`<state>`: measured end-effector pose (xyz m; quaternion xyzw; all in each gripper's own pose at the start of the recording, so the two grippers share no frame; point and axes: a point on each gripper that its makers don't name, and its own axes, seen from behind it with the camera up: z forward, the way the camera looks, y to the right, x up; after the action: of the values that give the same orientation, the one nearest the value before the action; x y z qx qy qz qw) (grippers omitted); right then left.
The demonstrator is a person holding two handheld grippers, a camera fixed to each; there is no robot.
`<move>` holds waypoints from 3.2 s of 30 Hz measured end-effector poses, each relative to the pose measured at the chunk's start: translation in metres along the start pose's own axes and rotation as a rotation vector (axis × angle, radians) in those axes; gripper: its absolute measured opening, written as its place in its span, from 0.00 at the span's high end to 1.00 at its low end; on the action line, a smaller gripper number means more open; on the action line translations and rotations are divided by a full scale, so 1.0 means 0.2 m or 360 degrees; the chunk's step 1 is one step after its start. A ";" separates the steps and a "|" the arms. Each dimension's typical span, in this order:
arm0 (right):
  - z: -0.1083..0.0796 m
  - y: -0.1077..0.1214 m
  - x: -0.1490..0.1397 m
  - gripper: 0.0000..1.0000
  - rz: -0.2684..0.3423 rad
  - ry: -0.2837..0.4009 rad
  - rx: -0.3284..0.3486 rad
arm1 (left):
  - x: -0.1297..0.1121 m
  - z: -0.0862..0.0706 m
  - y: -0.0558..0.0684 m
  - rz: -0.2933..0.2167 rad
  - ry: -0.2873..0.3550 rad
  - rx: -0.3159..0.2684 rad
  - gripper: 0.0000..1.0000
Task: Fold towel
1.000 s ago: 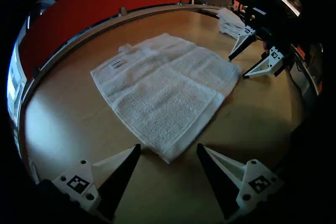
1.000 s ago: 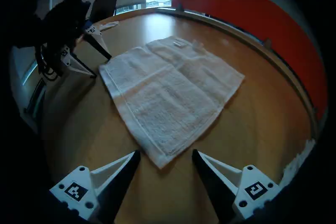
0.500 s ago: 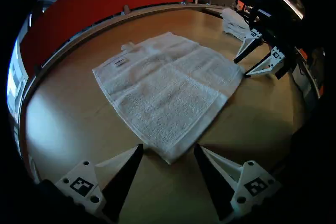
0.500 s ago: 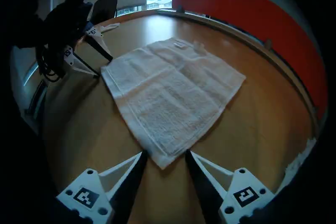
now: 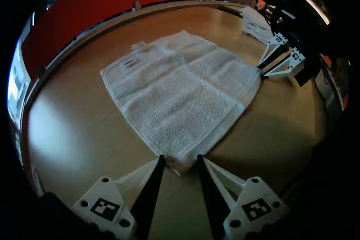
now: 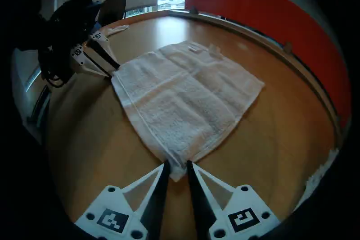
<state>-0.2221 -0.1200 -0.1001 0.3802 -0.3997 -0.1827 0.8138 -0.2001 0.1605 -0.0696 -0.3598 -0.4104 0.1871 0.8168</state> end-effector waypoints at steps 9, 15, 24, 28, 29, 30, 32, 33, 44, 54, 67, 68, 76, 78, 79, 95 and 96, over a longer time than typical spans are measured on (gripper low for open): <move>0.01 0.00 0.01 0.79 0.0018 0.0004 0.0010 | 0.01 0.01 0.00 -0.0035 0.0009 0.0022 0.80; 0.00 0.00 0.04 0.83 0.0034 0.0027 -0.0003 | 0.03 0.01 0.01 -0.0082 0.0018 0.0009 0.83; -0.07 0.00 0.12 0.83 0.0056 0.0090 -0.0015 | 0.08 -0.06 0.03 -0.0132 0.0035 0.0010 0.83; -0.12 0.00 0.17 0.83 0.0059 0.0121 -0.0016 | 0.10 -0.12 0.03 -0.0166 0.0042 0.0005 0.83; -0.14 0.00 0.18 0.83 0.0059 0.0128 -0.0016 | 0.10 -0.13 0.03 -0.0174 0.0043 0.0003 0.83; -0.15 0.00 0.19 0.83 0.0058 0.0133 -0.0017 | 0.11 -0.15 0.04 -0.0181 0.0046 0.0001 0.83; -0.18 0.00 0.20 0.83 0.0055 0.0138 -0.0017 | 0.12 -0.17 0.05 -0.0194 0.0053 -0.0006 0.83; -0.19 0.00 0.21 0.83 0.0053 0.0141 -0.0017 | 0.13 -0.19 0.05 -0.0199 0.0056 -0.0009 0.83; -0.34 -0.05 0.30 0.83 0.0039 0.0173 0.0009 | 0.18 -0.35 0.13 -0.0239 0.0069 -0.0045 0.83; -0.45 -0.09 0.33 0.83 0.0052 0.0194 0.0026 | 0.22 -0.45 0.19 -0.0244 0.0076 -0.0081 0.83; -0.57 -0.12 0.36 0.83 0.0074 0.0215 0.0039 | 0.31 -0.59 0.24 -0.0263 0.0110 -0.0112 0.83; -0.58 -0.13 0.36 0.83 0.0075 0.0215 0.0042 | 0.31 -0.59 0.23 -0.0263 0.0111 -0.0111 0.83; -0.61 -0.18 0.36 0.83 0.0070 0.0209 0.0073 | 0.30 -0.63 0.23 -0.0268 0.0104 -0.0108 0.83; -0.62 -0.18 0.36 0.83 0.0067 0.0205 0.0075 | 0.31 -0.64 0.23 -0.0271 0.0108 -0.0109 0.83; -0.62 -0.18 0.36 0.83 0.0068 0.0204 0.0076 | 0.31 -0.64 0.22 -0.0273 0.0111 -0.0109 0.83; -0.55 -0.06 0.42 0.83 0.0054 0.0200 0.0046 | 0.41 -0.57 0.12 -0.0299 0.0162 -0.0063 0.83; -0.54 -0.05 0.43 0.83 0.0050 0.0199 0.0042 | 0.43 -0.56 0.11 -0.0299 0.0168 -0.0057 0.83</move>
<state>-0.0838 -0.1269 -0.1054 0.3954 -0.3564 -0.1405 0.8348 -0.0599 0.1773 -0.0848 -0.3436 -0.4020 0.0832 0.8446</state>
